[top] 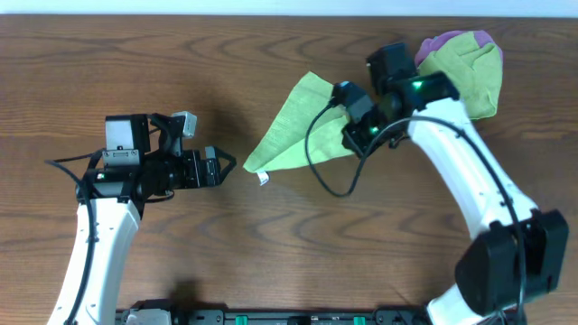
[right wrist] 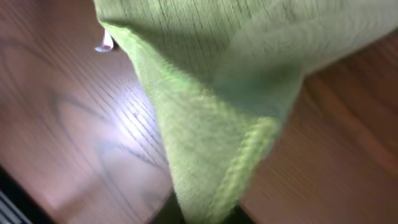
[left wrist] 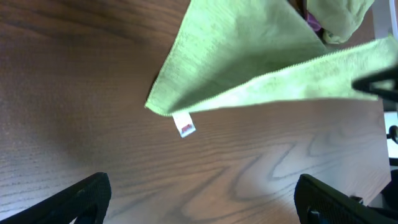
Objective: Fold the cloth
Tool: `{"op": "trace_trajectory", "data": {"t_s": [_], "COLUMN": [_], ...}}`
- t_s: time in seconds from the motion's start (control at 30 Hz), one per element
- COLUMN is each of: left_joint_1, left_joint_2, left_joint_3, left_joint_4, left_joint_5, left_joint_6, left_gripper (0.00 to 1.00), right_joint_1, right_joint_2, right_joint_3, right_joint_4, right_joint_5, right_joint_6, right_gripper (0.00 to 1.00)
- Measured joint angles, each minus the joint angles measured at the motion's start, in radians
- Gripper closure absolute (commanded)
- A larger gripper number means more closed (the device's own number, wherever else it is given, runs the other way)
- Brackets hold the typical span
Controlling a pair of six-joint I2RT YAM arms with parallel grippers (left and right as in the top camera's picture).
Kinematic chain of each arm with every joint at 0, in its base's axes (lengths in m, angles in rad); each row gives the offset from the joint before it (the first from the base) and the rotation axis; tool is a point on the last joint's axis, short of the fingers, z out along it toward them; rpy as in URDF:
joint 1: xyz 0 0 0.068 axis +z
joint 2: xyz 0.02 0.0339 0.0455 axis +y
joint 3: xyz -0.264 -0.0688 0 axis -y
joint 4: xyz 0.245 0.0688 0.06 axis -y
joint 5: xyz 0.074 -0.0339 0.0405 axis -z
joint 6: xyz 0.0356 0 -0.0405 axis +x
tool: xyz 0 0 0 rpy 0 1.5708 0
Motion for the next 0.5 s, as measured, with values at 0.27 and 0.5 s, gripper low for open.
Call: {"op": "trace_trajectory", "data": {"t_s": [0.27,0.5], "left_joint_1": [0.000,0.000], "left_joint_2": [0.044,0.055], "left_joint_3": [0.000,0.000], "left_joint_4": [0.020,0.063], "left_joint_5": [0.000,-0.017], "left_joint_6": [-0.015,-0.018], "left_gripper": [0.04,0.05], "right_joint_1": [0.134,0.200], "right_joint_2": [0.004,0.004], "right_joint_3": [0.000,0.000], "right_joint_4": [-0.144,-0.201], "right_joint_5": [0.123,0.146], "right_joint_6": [-0.020,-0.008], "right_gripper": [0.53,0.55]}}
